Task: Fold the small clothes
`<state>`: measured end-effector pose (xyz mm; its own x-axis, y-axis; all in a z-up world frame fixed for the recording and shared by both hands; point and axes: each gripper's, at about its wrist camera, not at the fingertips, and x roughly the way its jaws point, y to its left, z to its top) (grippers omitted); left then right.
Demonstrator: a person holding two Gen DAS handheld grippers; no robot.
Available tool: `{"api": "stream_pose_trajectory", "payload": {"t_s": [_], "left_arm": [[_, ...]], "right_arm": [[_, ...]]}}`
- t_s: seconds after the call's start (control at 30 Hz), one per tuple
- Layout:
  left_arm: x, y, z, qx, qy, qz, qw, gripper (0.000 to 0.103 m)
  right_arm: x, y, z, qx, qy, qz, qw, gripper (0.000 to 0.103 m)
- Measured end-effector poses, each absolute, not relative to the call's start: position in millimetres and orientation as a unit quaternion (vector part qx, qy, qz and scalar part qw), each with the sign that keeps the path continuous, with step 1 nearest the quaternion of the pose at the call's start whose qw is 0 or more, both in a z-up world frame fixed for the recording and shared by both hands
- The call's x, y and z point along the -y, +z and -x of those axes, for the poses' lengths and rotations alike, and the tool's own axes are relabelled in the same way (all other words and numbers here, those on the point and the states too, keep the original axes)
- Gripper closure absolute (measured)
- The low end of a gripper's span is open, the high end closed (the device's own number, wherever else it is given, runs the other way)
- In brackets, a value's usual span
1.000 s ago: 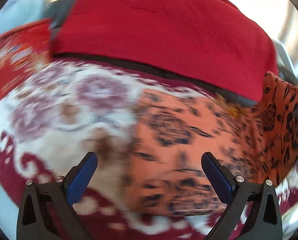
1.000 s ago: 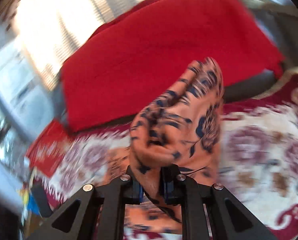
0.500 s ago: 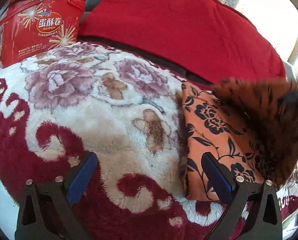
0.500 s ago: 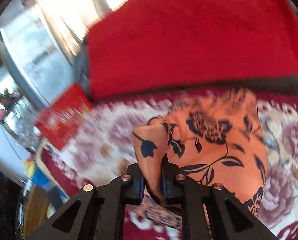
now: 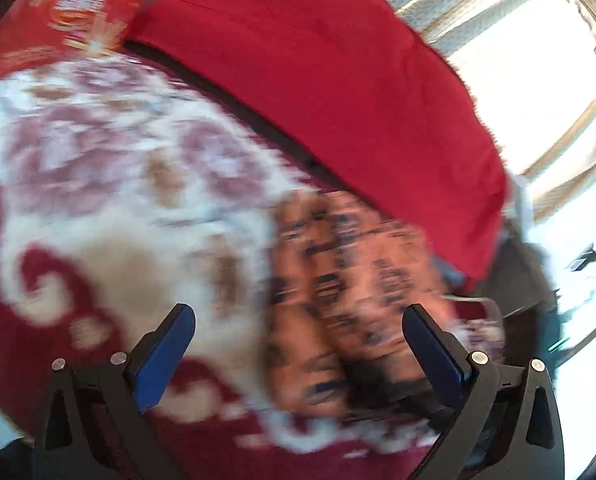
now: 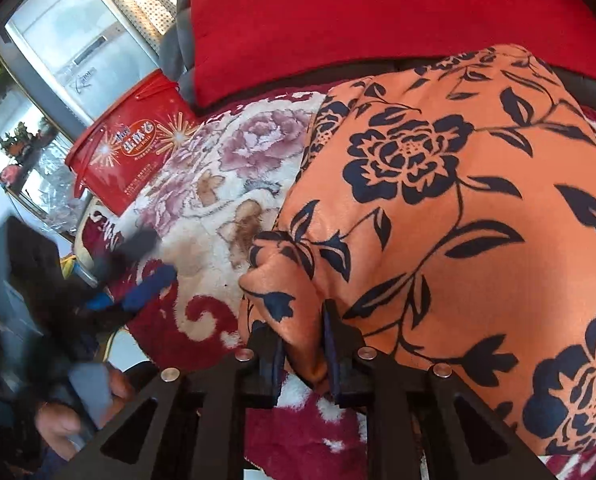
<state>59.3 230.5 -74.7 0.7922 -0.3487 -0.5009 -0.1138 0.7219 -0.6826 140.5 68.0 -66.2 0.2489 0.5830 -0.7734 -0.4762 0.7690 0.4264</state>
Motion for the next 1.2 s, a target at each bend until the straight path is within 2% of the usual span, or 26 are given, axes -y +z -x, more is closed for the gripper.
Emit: {"api": "stream_pose_trajectory", "payload": {"t_s": [0.13, 0.23, 0.4, 0.43, 0.47, 0.5, 0.53, 0.6, 0.7, 0.73, 0.8, 0.83, 0.87, 0.93, 0.97, 1.2], "left_arm": [[-216.1, -58.2, -104.8, -0.338, -0.137, 0.382, 0.849, 0.0], [-205.1, -69.8, -142.9, -0.392, -0.149, 0.391, 0.82, 0.001], [-197.6, -88.0, -178.3, -0.439, -0.126, 0.394, 0.797, 0.002], [-196.1, -91.2, -183.0, -0.447, -0.121, 0.395, 0.794, 0.014], [-193.6, -93.8, -187.6, -0.454, -0.124, 0.39, 0.791, 0.039], [-192.6, -95.7, -191.2, -0.466, -0.125, 0.38, 0.789, 0.055], [-188.3, -97.2, -193.9, -0.48, -0.119, 0.363, 0.789, 0.08], [-186.2, -92.9, -193.6, -0.478, -0.114, 0.35, 0.798, 0.085], [-177.6, -50.9, -171.1, -0.421, -0.112, 0.299, 0.849, 0.089], [-172.6, -32.8, -156.3, -0.389, -0.108, 0.27, 0.874, 0.089], [-167.8, -28.6, -147.6, -0.371, -0.096, 0.242, 0.891, 0.088], [-167.3, -39.7, -153.6, -0.388, -0.088, 0.233, 0.887, 0.088], [-168.2, -57.5, -165.1, -0.417, -0.07, 0.228, 0.877, 0.088], [-176.2, -92.5, -175.7, -0.459, -0.045, 0.242, 0.854, 0.088], [-178.4, -96.2, -174.2, -0.454, -0.045, 0.253, 0.853, 0.088], [-173.4, -44.8, -151.7, -0.391, -0.058, 0.239, 0.887, 0.089]], "right_arm": [[-48.5, -75.8, -129.7, -0.503, 0.339, -0.085, 0.791, 0.082], [-35.2, -77.2, -126.7, -0.5, 0.346, -0.109, 0.786, 0.082], [-13.8, -81.9, -125.7, -0.5, 0.358, -0.135, 0.777, 0.082], [-11.2, -82.3, -125.9, -0.499, 0.361, -0.139, 0.775, 0.082], [-7.1, -81.9, -124.7, -0.499, 0.362, -0.142, 0.775, 0.082], [-4.1, -81.9, -124.5, -0.498, 0.365, -0.145, 0.773, 0.082], [-0.9, -81.6, -124.0, -0.497, 0.366, -0.148, 0.773, 0.082], [5.0, -80.5, -123.7, -0.499, 0.369, -0.155, 0.769, 0.082], [17.1, -70.7, -122.5, -0.492, 0.371, -0.161, 0.771, 0.081], [23.3, -62.3, -119.1, -0.483, 0.376, -0.162, 0.774, 0.075], [31.9, -50.5, -113.2, -0.47, 0.381, -0.154, 0.781, 0.049], [38.0, -45.7, -110.4, -0.462, 0.381, -0.154, 0.786, 0.029], [43.7, -42.7, -108.7, -0.458, 0.374, -0.152, 0.792, 0.024], [52.6, -39.3, -107.7, -0.458, 0.37, -0.142, 0.795, 0.024], [59.4, -38.2, -106.9, -0.458, 0.368, -0.143, 0.797, 0.025], [102.3, -41.9, -109.0, -0.461, 0.337, -0.175, 0.802, 0.025]]}}
